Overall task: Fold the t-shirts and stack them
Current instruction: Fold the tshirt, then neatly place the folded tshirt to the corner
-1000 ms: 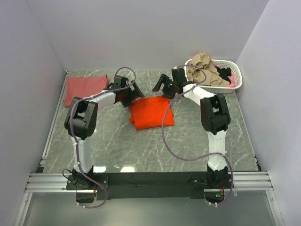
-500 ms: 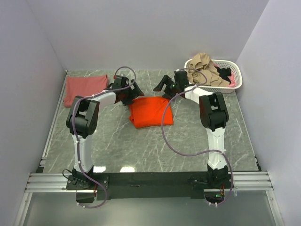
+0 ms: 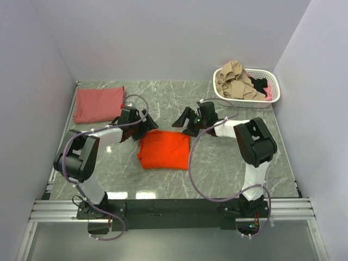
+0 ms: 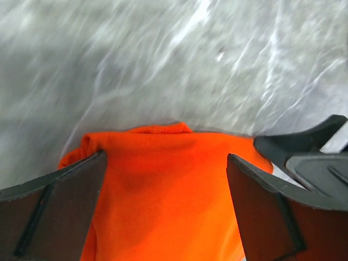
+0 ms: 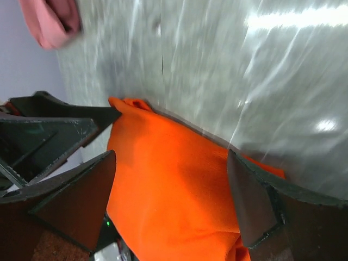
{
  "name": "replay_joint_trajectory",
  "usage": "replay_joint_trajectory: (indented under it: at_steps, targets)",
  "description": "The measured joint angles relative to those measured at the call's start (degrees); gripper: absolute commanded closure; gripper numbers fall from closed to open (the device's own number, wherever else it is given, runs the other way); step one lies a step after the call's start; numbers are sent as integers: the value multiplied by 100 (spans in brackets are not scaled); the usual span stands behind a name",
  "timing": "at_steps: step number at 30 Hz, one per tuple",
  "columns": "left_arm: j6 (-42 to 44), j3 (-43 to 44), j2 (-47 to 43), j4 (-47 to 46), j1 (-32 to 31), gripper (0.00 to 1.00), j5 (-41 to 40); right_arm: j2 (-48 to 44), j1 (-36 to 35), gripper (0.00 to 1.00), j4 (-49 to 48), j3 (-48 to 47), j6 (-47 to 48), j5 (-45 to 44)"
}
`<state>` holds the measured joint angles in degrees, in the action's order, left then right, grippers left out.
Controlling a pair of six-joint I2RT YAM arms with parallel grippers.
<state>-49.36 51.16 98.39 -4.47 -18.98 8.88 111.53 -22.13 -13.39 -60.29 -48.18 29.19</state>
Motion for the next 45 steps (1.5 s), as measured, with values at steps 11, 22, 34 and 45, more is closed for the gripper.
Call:
replay_joint_trajectory:
  at_steps: [11,22,34,45]
  targets:
    - [168,103,-1847,1805,-94,1,-879,-1585,-186,8,1696,-83,542,-1093]
    - [168,-861,-3261,2376,-181,1,-1281,-5335,-181,0,2492,1097,1091,-2540]
    - [52,-1543,-2288,1998,-592,1,-1010,-6369,-170,0,3836,1580,1327,-3770]
    - [-74,-1154,-1558,1714,-1220,41,-1338,-6465,-160,0,4009,1585,1445,-3991]
